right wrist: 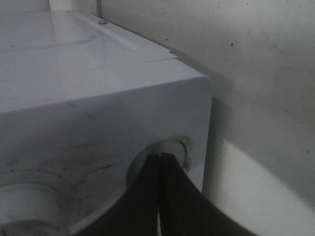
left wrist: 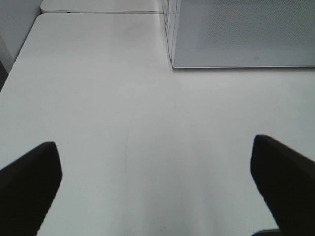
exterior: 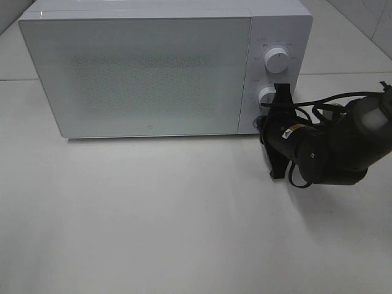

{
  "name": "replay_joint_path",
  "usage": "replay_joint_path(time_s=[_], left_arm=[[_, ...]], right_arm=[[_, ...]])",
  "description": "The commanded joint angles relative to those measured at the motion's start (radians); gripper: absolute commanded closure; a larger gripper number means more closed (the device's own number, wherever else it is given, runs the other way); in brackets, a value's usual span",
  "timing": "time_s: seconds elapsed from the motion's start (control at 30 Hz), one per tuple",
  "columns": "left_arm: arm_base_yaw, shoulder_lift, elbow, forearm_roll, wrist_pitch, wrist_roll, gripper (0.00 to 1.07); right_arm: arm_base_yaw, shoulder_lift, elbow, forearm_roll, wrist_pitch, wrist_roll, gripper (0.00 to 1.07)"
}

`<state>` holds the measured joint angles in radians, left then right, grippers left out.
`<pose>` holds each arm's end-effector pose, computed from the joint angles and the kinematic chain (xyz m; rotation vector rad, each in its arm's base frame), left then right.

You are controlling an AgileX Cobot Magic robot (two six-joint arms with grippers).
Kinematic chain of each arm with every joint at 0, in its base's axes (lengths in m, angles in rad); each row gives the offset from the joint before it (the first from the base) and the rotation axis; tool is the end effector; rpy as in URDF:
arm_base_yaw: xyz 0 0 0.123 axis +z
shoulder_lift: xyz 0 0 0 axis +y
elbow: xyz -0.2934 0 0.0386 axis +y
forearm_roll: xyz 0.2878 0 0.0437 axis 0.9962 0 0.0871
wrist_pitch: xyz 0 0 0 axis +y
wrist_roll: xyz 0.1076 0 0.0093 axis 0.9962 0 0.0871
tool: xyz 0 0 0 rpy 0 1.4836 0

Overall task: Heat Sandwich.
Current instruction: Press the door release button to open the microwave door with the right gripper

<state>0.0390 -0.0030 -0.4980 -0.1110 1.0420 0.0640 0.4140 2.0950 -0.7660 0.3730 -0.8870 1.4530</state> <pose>0.0350 -0.0090 0.2903 0.0292 2.0201 -0.0671 0.3669 0.1279 0.0492 1.4209 1.5656 1.0770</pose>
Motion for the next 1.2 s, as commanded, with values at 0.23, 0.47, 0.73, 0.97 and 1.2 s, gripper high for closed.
replay_joint_path(time_s=[0.23, 0.47, 0.73, 0.97, 1.2], left_arm=[[0.002, -0.026, 0.003, 0.001, -0.005, -0.002, 0.05], [0.002, -0.026, 0.003, 0.001, -0.005, -0.002, 0.05], [0.002, -0.026, 0.003, 0.002, -0.005, -0.002, 0.05], [0.002, -0.026, 0.003, 0.002, -0.005, -0.002, 0.05], [0.002, -0.026, 0.003, 0.002, -0.005, -0.002, 0.05]], right_arm=[[-0.007, -0.009, -0.033, 0.044, -0.166, -0.021, 1.07], [-0.007, -0.009, -0.076, 0.079, -0.222, -0.068, 1.07], [-0.007, 0.059, -0.207, 0.083, -0.292, -0.088, 1.07], [-0.007, 0.061, -0.213, 0.084, -0.319, -0.088, 1.07], [-0.007, 0.061, -0.213, 0.085, -0.314, -0.088, 1.07]])
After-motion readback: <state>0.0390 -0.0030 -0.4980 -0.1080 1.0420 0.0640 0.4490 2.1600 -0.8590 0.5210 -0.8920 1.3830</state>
